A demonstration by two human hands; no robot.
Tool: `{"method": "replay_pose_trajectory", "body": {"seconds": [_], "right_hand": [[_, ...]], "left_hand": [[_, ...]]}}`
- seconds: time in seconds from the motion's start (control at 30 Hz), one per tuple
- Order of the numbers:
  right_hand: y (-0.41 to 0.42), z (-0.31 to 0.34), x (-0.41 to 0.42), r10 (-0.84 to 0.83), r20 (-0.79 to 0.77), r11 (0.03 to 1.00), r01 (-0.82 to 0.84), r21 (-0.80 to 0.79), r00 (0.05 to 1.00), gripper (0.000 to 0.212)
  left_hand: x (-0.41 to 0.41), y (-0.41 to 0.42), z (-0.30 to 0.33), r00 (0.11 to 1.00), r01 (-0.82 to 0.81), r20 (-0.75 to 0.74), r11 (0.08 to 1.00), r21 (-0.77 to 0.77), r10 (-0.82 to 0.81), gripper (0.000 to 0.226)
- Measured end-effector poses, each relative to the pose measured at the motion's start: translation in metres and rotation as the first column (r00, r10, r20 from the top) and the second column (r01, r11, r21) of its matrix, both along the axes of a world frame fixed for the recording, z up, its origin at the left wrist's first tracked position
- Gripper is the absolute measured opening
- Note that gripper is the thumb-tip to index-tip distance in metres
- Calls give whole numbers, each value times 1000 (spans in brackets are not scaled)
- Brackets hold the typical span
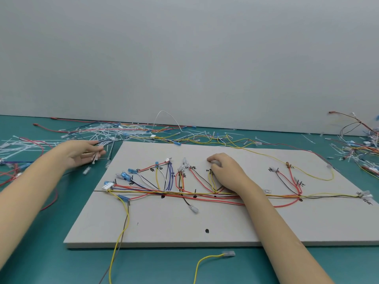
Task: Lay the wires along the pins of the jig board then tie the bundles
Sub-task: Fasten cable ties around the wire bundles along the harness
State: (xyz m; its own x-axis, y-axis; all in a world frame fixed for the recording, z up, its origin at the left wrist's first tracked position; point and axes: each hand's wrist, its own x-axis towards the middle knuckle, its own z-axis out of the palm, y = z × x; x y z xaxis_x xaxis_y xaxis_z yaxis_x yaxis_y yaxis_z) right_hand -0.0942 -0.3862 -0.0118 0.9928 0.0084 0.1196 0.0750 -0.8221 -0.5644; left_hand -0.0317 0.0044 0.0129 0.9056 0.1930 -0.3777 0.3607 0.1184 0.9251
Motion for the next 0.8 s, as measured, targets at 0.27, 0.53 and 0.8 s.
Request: {"method": "replay_pose_trajectory", "body": {"seconds": [0.27,0.53,0.8], "right_hand": [[0,0,0,-3,-2,1000,3,-4,1000,35],[1,1,-1,-3,0,1000,3,0,1000,35],[1,2,-3,0,1,1000,0,-7,1000,36]], "left_hand": [[-5,13,1,969,-216,236,706,675,71,29],[-22,-4,22,917,-330,391,414,848,-71,17],[0,-4,102,995,19,48,649,760,-85,11]]}}
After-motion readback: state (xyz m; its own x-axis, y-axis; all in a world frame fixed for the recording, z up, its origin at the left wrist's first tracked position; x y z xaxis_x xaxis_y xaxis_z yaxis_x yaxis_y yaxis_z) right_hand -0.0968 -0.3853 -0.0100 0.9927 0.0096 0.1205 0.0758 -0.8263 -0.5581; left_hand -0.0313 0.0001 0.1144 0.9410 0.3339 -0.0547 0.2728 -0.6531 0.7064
